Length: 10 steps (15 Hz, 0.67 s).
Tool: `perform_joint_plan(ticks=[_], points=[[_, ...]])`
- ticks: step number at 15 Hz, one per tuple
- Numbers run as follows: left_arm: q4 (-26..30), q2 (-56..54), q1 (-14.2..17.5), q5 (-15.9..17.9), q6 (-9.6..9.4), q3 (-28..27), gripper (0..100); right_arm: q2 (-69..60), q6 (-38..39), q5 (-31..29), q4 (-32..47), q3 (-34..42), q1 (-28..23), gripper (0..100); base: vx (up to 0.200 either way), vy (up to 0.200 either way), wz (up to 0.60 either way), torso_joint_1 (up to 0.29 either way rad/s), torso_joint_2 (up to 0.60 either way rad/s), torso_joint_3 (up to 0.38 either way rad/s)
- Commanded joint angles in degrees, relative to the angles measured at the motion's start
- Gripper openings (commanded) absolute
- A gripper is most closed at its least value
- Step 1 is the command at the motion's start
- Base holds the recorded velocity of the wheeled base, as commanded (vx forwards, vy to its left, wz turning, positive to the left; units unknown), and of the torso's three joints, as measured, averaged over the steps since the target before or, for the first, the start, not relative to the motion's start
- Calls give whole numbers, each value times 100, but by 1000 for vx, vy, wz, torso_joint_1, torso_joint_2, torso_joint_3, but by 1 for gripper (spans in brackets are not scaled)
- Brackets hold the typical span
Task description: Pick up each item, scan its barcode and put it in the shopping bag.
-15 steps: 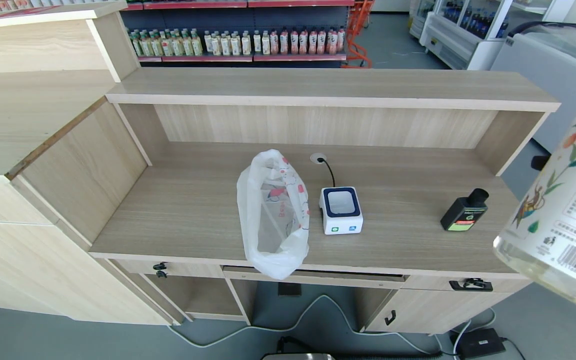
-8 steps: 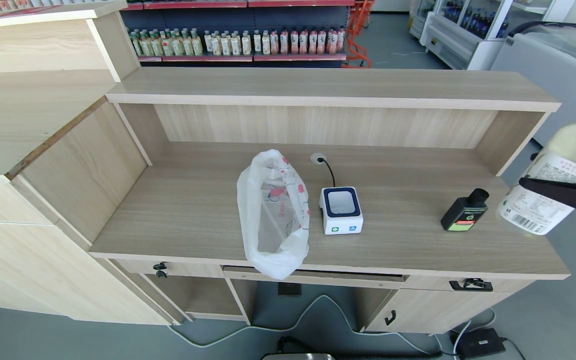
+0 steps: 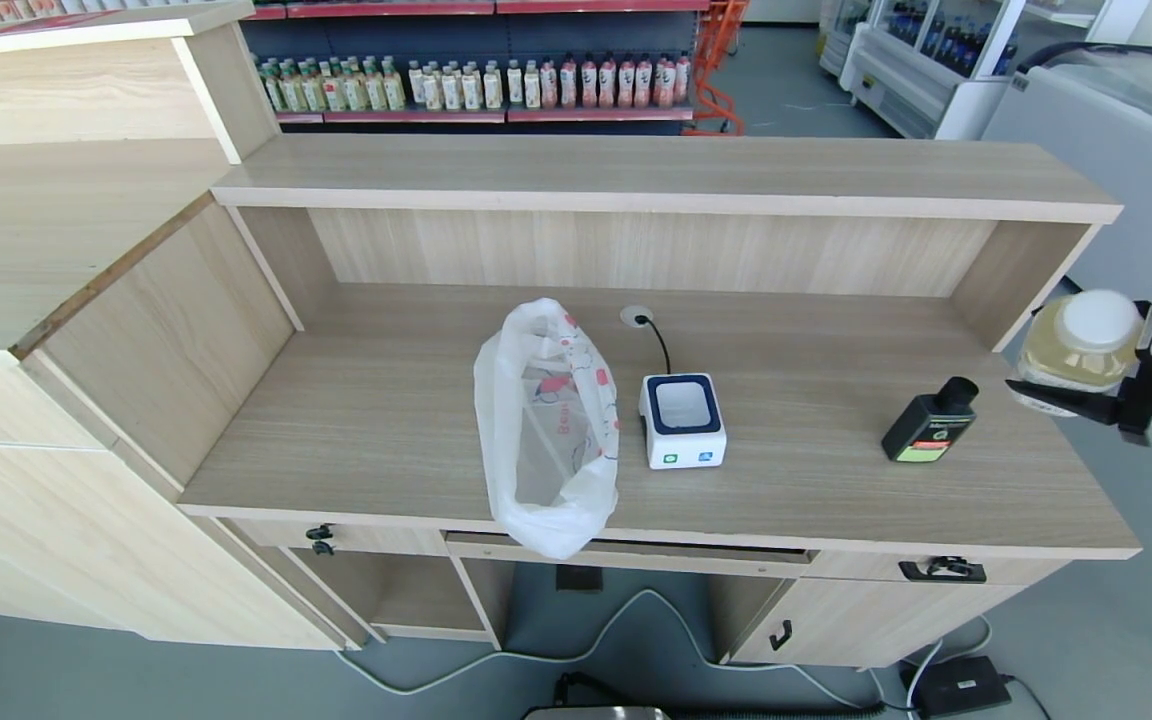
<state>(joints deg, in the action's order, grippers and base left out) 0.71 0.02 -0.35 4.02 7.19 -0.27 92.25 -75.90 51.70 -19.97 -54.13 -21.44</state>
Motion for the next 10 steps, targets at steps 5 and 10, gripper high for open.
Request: perform_joint_plan(ticks=[5, 10], points=[[0, -2, 0, 2, 1, 0, 100, 962, -1357, 1053, -7, -810, 439, 0, 0, 0, 0, 0, 0, 0], [0, -2, 0, 2, 1, 0, 100, 1190, -2685, 2063, 2, -1249, 712, 0, 0, 0, 0, 0, 0, 0]])
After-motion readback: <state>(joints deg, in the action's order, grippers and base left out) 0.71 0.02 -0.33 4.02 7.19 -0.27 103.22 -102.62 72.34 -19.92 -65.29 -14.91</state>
